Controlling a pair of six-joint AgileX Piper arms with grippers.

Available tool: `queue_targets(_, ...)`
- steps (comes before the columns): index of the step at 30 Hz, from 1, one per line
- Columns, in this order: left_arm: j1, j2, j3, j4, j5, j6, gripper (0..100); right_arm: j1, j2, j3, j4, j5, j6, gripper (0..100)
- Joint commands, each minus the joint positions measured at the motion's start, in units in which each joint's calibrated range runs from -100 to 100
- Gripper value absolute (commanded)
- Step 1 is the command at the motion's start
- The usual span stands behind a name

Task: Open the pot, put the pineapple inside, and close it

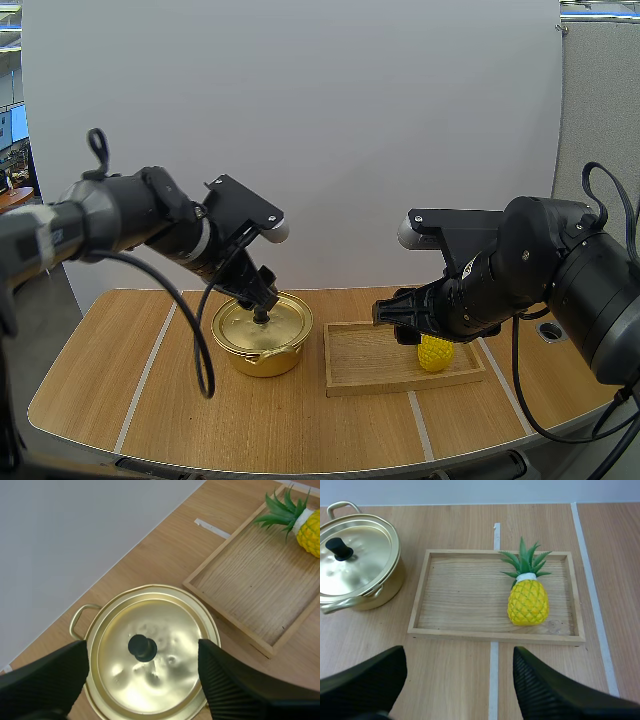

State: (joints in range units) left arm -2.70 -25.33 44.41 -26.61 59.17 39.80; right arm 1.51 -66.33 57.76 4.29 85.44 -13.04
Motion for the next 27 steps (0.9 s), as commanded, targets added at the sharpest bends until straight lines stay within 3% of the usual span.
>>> queue_targets(1,-0.41,5.52,-3.82,0.47,0.58,-0.87,100,-0.24,-0.24,-0.41,0.12,-0.93,-0.39,100)
queue_targets(12,-0.41,18.51,-8.68,2.44,3.78,-1.29,100,-0.24,-0.24,-0.41,0.12,-0.93,-0.39,100)
queue_targets(27,-0.41,24.69,-8.68,3.42,-0.64,-1.29,100,-0.24,-0.24,-0.41,0.12,-0.93,-0.39,100)
